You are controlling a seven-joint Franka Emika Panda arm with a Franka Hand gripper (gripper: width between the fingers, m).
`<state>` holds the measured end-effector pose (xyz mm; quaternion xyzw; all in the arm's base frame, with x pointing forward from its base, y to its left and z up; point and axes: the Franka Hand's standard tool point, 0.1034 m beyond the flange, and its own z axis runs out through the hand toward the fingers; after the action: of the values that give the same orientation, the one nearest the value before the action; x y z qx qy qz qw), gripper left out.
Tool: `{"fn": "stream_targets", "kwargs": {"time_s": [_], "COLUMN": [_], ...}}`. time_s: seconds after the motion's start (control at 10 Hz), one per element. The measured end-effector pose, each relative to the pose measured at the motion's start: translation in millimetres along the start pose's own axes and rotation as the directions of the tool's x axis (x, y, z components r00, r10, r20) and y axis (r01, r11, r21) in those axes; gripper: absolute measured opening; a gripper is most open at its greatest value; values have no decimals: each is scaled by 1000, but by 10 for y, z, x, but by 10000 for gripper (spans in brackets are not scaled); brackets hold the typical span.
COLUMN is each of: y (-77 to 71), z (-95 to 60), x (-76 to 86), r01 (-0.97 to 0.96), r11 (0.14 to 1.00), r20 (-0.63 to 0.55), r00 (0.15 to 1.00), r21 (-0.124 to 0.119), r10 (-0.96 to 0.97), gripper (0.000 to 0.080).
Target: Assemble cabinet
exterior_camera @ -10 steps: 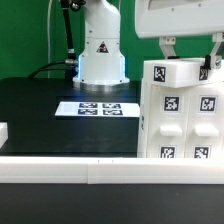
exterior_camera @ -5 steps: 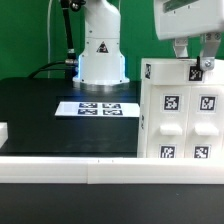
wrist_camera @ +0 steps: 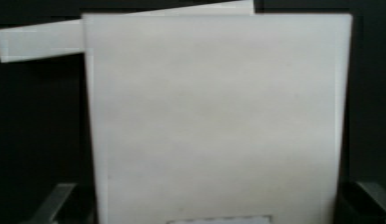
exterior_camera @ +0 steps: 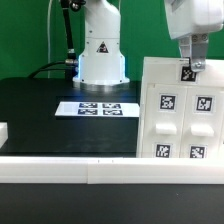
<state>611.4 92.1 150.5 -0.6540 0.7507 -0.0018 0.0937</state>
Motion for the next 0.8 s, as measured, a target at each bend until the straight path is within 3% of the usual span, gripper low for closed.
{"fn": "stream_targets", "kwargs": {"time_s": [0.2,0.3,0.4,0.5,0.8], "y": [3,8,10,12,16], "z": [1,3,3,4,5], "x": [-23,-39,-45,-52,-65], "r01": [-74,-75,-66,-62,-50], "r11": [997,997,998,998,999], "r20": [12,14,17,18,19], "r00": [997,997,998,998,999], "r21": [0,-1,-1,-2,-2], "r10": [74,75,66,62,50], "gripper": [561,728,728,785,795]}}
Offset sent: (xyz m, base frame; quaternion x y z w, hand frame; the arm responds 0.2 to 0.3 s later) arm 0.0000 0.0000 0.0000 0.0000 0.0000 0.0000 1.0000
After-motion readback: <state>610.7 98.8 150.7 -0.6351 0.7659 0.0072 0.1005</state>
